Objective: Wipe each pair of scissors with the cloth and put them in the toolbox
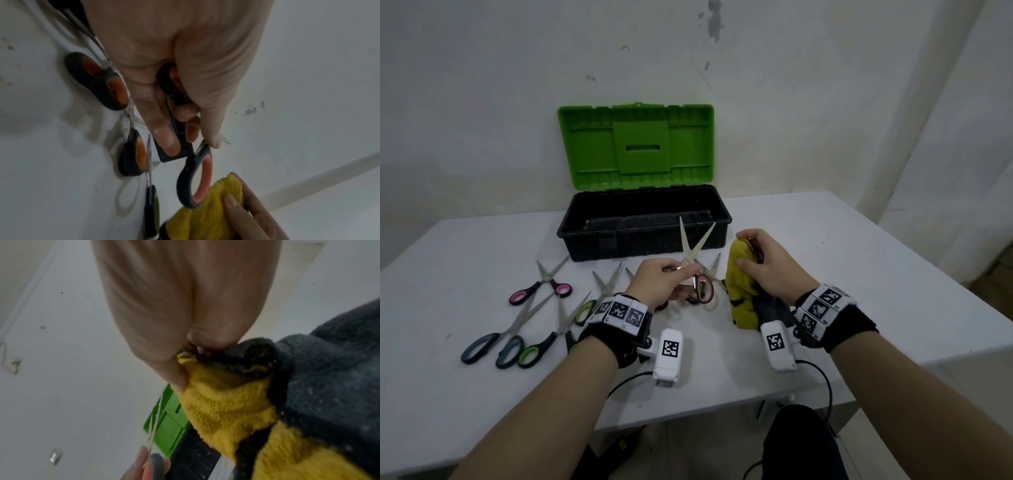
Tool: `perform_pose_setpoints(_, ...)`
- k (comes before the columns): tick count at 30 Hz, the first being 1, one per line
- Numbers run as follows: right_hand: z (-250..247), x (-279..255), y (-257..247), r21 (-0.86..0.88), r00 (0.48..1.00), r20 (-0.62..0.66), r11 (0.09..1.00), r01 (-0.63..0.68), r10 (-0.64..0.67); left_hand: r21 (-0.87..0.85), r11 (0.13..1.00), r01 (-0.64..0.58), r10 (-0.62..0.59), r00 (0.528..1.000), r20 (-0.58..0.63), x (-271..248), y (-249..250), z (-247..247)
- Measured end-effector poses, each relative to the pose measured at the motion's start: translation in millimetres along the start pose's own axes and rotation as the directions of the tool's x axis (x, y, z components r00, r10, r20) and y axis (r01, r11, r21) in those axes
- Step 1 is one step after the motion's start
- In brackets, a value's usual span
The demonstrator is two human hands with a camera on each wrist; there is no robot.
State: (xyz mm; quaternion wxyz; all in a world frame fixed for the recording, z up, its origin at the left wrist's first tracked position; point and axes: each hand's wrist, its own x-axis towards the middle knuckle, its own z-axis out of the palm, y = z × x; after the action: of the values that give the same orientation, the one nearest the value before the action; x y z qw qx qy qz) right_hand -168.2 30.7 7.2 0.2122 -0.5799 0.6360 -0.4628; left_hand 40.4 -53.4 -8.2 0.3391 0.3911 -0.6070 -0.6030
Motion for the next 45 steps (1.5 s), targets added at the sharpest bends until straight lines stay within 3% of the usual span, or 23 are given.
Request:
perform_pose_setpoints(5,2.6,0.3,-0.5,-0.031,0.985,-0.064,0.987,0.158,-0.160,-0.024,0.999,-0.028,0.028,0.999,-0.029,0.4,-0.4,2.0)
perform_pose_setpoints(13,15.0,-1.3,-17.4,-0.078,0.985,0.052,0.983,0.169,-0.165,0.180,0.980,-0.087,0.084,0.996,0.023,1.7,-2.5,-2.3)
perform_pose_setpoints(19,17.2,-0.9,-22.4,-0.082,0.976,-0.058,0.975,0.204,-0.209,0.192,0.972,-0.134,0.122,0.990,0.075,-1.1,-0.4,-6.6)
perform_pose_setpoints(23,20.9,3.4,-30.2,-0.267,0.932,-0.083,0.909,0.321,-0.353,0.277,0.946,-0.167,0.135,0.982,0.130,-6.0,5.7,-1.7)
perform_pose_setpoints(25,24.2,5.1,-30.7,-0.341,0.917,-0.064,0.872,0.350,-0.393,0.226,0.960,-0.166,0.136,0.981,0.140,-5.0,6.1,1.0)
perform_pose_setpoints(40,29.6,-1.8,-25.7,-0.525,0.906,0.057,0.759,0.385,-0.420,0.330,0.924,-0.195,0.161,0.979,0.126,-2.9,5.9,7.5)
perform_pose_setpoints(45,5.2,11.5,-23.8,-0.558,0.943,-0.137,0.810,0.180,-0.304,0.343,0.924,-0.169,0.128,0.982,0.137,-5.7,8.4,4.8)
